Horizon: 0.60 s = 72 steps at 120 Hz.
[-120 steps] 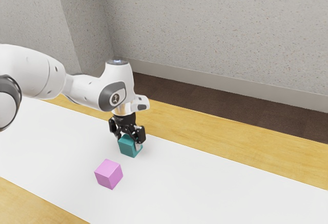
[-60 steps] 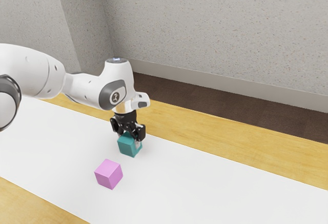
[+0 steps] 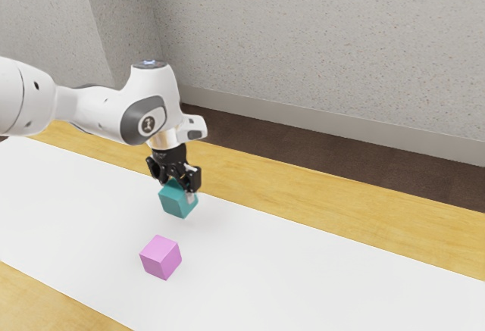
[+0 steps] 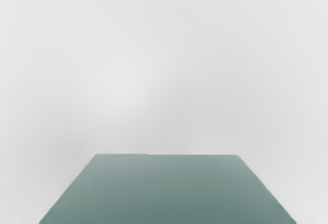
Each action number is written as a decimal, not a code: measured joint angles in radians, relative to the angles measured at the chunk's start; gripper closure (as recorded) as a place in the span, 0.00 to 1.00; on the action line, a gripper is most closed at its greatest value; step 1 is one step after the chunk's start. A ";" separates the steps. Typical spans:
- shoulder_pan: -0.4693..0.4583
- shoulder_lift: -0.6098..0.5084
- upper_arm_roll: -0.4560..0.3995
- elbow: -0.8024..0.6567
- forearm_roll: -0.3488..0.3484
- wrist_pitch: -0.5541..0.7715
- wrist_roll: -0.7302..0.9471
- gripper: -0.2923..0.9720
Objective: Pick up the blue block with one arm, and put the blue block on the pink block with one arm
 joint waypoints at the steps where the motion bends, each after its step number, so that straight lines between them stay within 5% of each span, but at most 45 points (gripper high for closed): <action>1: 0.000 -0.008 0.000 -0.008 0.000 0.000 0.000 0.46; 25: 0.000 -0.185 -0.019 -0.182 -0.001 -0.001 -0.002 0.46; 72: -0.036 -0.244 -0.023 -0.303 -0.002 0.015 -0.004 0.47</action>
